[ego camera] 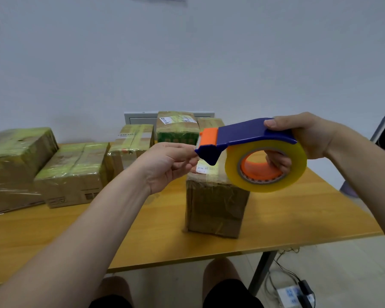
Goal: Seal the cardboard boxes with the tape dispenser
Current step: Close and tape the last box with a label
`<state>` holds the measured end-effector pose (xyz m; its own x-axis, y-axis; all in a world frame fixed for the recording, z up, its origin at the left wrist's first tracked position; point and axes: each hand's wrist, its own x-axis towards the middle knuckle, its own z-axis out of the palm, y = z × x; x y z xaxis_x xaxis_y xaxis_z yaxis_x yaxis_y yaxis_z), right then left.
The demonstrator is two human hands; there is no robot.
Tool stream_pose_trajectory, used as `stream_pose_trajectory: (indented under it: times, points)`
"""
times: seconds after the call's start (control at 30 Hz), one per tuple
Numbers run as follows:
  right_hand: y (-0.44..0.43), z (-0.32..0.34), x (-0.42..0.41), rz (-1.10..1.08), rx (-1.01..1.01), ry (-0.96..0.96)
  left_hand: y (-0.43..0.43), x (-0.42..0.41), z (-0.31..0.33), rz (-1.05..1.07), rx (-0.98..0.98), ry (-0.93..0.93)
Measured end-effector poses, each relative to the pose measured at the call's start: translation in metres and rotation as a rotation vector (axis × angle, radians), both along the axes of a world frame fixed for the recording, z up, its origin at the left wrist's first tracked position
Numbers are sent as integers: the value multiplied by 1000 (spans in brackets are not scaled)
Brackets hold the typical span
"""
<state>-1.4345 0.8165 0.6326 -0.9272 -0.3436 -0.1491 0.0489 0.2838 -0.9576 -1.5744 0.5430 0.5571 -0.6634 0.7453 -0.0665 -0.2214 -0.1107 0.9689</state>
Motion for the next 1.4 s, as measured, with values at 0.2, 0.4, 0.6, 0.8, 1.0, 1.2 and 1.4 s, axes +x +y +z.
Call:
stream_pose_trajectory:
  times: [0.2,0.4,0.6,0.8,1.0,1.2,1.4]
  points:
    - [3,2,9,43,5,-193,-3,13,-10,2,-76,88]
    - [18,6,23,-50,33,-211,-17,-1,-13,138,-117,87]
    - [26,6,27,-67,95,-218,-16,-2,-20,128,-275,257]
    - [27,3,24,-24,97,-248,-14,0,-18,131,-375,515]
    - [27,-1,23,-125,126,-267,-8,-1,-20,189,-485,702]
    - [24,-2,24,-128,172,-263,-13,-9,-25,29,-532,544]
    - [20,-5,21,-142,179,-262,-10,-11,-18,128,-605,832]
